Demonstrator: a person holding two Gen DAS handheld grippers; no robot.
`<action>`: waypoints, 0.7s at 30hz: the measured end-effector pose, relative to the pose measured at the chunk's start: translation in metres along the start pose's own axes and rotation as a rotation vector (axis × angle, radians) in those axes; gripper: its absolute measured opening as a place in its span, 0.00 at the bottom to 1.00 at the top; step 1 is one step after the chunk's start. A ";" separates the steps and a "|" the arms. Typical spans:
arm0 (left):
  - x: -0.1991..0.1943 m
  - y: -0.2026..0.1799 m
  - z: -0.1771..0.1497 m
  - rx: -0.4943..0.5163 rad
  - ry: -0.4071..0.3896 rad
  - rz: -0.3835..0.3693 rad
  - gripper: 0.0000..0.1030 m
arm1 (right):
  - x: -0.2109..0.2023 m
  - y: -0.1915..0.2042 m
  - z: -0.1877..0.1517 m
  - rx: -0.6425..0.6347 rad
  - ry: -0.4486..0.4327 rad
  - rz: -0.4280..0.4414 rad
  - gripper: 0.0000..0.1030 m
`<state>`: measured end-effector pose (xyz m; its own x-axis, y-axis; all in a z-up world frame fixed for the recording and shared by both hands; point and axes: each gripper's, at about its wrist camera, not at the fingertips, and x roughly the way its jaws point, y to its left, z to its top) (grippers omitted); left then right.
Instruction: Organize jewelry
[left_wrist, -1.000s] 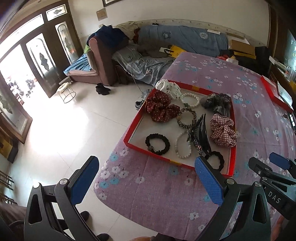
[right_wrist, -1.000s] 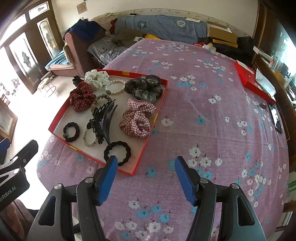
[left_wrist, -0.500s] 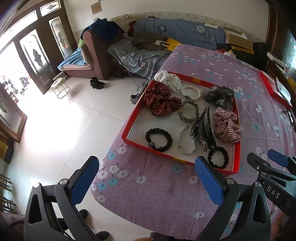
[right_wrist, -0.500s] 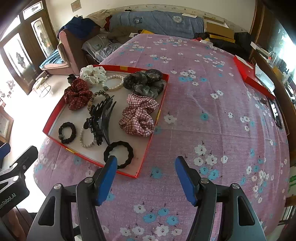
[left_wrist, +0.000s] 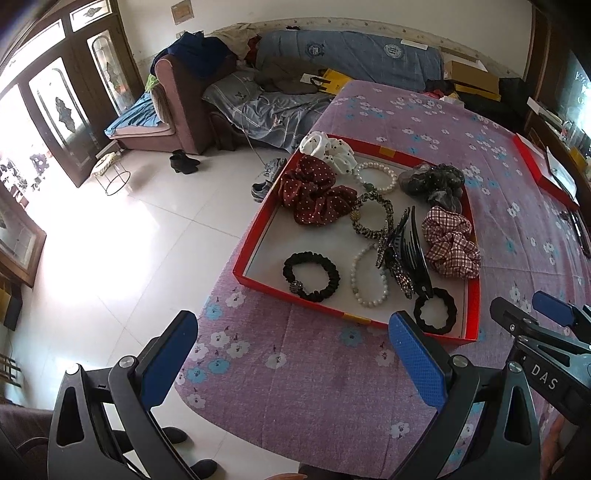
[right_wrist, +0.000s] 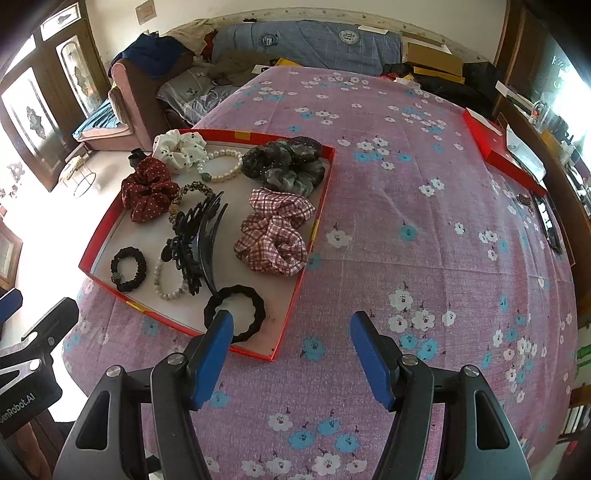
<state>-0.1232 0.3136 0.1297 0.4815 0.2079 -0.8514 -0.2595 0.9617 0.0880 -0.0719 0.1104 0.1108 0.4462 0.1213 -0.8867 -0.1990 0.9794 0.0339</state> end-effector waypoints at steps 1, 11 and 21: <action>0.001 0.000 0.000 0.000 0.002 0.000 1.00 | 0.001 0.000 0.000 0.001 0.002 0.000 0.69; 0.010 0.003 0.001 -0.005 0.025 -0.004 1.00 | 0.008 0.005 0.001 -0.008 0.020 0.002 0.69; 0.014 0.007 0.000 -0.016 0.037 -0.004 1.00 | 0.013 0.010 0.000 -0.010 0.043 0.006 0.69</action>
<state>-0.1183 0.3235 0.1186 0.4518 0.1966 -0.8702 -0.2711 0.9596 0.0760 -0.0683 0.1214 0.0998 0.4068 0.1201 -0.9056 -0.2108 0.9769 0.0349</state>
